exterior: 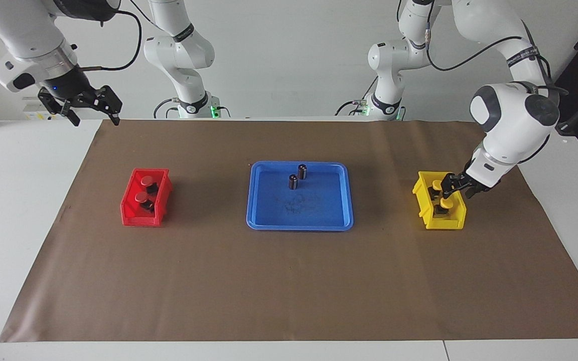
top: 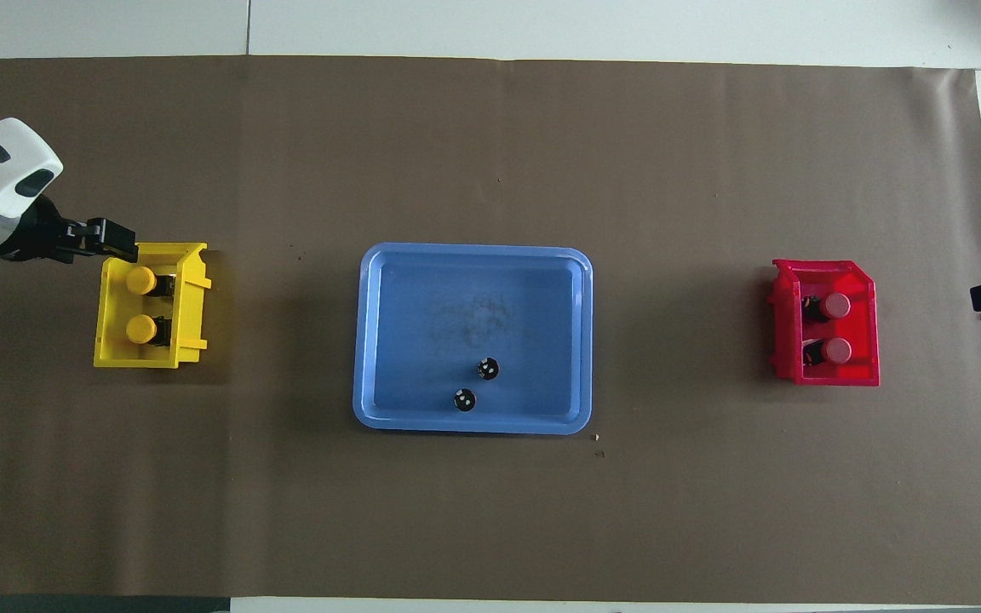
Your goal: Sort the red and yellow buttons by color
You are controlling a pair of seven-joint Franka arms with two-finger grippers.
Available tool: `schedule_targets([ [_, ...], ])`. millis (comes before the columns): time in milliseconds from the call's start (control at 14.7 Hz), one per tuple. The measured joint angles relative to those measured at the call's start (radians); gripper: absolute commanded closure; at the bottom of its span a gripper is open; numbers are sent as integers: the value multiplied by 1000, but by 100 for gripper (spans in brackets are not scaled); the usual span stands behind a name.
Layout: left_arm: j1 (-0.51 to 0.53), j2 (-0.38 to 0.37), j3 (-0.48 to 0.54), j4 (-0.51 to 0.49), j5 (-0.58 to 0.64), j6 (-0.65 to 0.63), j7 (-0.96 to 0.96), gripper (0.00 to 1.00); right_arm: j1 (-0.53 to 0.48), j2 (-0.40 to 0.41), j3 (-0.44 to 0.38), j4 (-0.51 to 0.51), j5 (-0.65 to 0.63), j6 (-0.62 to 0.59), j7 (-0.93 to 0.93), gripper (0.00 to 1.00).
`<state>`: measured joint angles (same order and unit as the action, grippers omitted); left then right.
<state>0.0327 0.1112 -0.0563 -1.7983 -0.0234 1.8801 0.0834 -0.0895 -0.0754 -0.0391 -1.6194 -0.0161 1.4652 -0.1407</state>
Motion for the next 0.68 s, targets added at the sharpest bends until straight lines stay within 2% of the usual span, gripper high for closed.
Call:
schedule_targets([
  [339,-1,-49,-14,260,0,-328,35,0,0,0,0,0,0,-1,0,0],
  [543,-1,-80,-15,330,0,-438,37,0,0,0,0,0,0,-1,0,0],
  [679,-1,-98,-22,341,0,-447,38,0,0,0,0,1,0,0,0,0],
])
